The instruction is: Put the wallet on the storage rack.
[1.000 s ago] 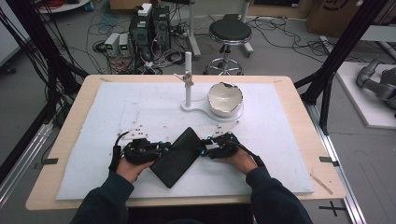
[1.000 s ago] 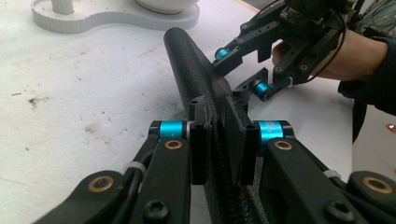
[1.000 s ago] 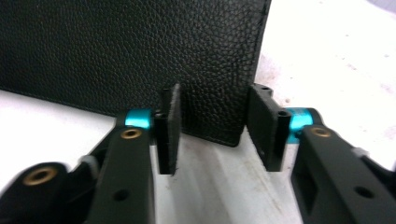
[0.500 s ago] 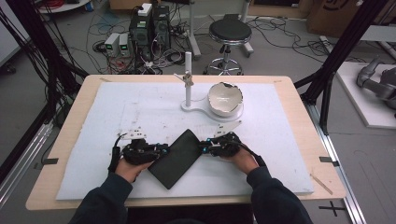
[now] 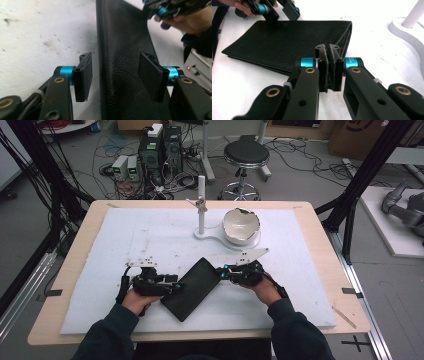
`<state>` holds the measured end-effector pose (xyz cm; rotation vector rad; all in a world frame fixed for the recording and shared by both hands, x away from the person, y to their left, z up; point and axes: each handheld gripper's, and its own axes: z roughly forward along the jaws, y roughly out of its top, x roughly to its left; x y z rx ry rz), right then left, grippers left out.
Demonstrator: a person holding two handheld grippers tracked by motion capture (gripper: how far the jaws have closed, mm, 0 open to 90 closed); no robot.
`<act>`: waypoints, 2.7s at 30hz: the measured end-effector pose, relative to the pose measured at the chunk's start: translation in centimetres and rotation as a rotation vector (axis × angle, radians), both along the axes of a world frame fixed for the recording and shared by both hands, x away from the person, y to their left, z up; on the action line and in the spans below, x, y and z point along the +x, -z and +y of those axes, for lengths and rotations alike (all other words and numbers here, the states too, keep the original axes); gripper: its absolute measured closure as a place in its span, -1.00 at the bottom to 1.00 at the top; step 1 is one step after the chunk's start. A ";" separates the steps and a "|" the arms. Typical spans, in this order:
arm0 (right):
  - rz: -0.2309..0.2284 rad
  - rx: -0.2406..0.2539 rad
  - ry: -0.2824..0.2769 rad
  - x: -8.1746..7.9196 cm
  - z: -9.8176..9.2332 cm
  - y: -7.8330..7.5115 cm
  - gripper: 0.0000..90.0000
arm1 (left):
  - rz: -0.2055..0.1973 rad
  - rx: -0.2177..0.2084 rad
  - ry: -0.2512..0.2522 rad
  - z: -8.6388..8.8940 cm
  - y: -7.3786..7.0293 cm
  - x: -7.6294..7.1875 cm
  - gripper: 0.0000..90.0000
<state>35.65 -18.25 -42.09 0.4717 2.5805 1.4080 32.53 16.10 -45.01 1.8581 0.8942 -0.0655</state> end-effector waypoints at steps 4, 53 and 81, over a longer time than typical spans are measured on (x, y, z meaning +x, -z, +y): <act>-0.013 0.019 -0.008 -0.1 0.0 -0.2 0.95 | 0.023 -0.009 -0.005 0.1 0.2 0.3 -0.04; 0.258 0.168 -0.059 1.2 -0.1 0.2 0.44 | -0.277 -0.047 0.029 -0.8 -3.1 -1.0 0.46; -0.086 0.223 0.044 -1.2 -2.4 -4.0 0.62 | -0.281 -0.002 -0.378 7.0 -4.0 -0.9 -0.22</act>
